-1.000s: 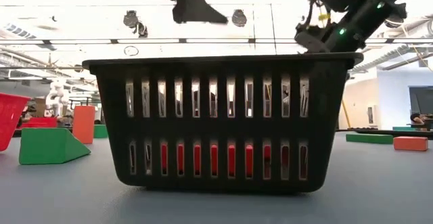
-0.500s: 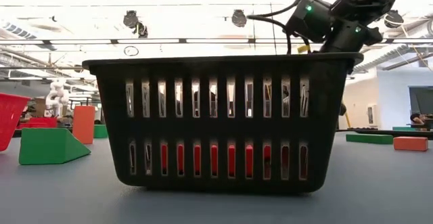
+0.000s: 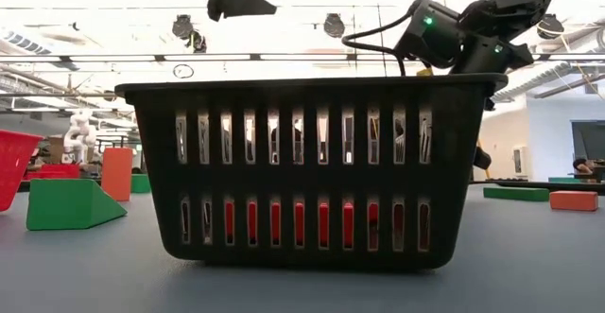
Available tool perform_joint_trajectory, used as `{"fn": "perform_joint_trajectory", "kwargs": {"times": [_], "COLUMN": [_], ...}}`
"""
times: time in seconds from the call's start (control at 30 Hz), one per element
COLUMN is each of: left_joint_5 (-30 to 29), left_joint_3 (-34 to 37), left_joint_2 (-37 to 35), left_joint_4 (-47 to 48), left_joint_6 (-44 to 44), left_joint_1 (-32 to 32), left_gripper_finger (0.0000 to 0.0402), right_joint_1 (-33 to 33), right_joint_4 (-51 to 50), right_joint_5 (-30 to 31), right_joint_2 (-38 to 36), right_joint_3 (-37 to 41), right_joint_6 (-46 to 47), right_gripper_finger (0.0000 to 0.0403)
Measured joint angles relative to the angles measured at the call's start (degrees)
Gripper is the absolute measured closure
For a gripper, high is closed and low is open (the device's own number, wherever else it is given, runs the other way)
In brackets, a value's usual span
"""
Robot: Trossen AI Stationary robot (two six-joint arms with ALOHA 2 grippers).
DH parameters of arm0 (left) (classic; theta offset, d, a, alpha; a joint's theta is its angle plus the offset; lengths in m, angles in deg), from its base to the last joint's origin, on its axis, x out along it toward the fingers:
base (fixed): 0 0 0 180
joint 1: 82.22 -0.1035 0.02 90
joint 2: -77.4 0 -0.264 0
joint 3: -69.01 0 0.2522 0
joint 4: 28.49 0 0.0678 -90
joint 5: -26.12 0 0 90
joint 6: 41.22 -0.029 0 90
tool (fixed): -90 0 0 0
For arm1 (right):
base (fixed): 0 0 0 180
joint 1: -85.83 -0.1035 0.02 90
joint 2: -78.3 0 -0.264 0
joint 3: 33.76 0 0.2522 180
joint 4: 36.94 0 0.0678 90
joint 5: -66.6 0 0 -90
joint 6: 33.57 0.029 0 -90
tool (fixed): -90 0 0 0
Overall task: Sort & place blocks by color
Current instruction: Put the green block into the blue bin
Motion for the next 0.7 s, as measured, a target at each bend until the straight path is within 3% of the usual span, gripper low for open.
{"fn": "perform_joint_trajectory", "kwargs": {"times": [0.2, 0.47, 0.7], "left_joint_5": [0.00, -0.02, -0.02], "left_joint_3": [0.00, 0.00, -0.01], "left_joint_2": [0.00, -0.33, -1.57], "left_joint_4": [0.20, 0.42, 2.58], "left_joint_6": [-0.12, -0.43, -0.43], "left_joint_1": [-0.11, -0.11, -0.11], "left_gripper_finger": [0.0108, 0.0107, 0.0107], "right_joint_1": [0.09, 0.07, -0.19], "right_joint_4": [-2.83, -7.08, -6.02], "right_joint_5": [3.40, 7.54, 6.78], "right_joint_2": [-0.28, -0.39, -1.31], "right_joint_3": [0.02, -0.02, 0.14], "right_joint_6": [-1.17, -3.57, -9.10], "right_gripper_finger": [0.0205, 0.0281, 0.0283]}}
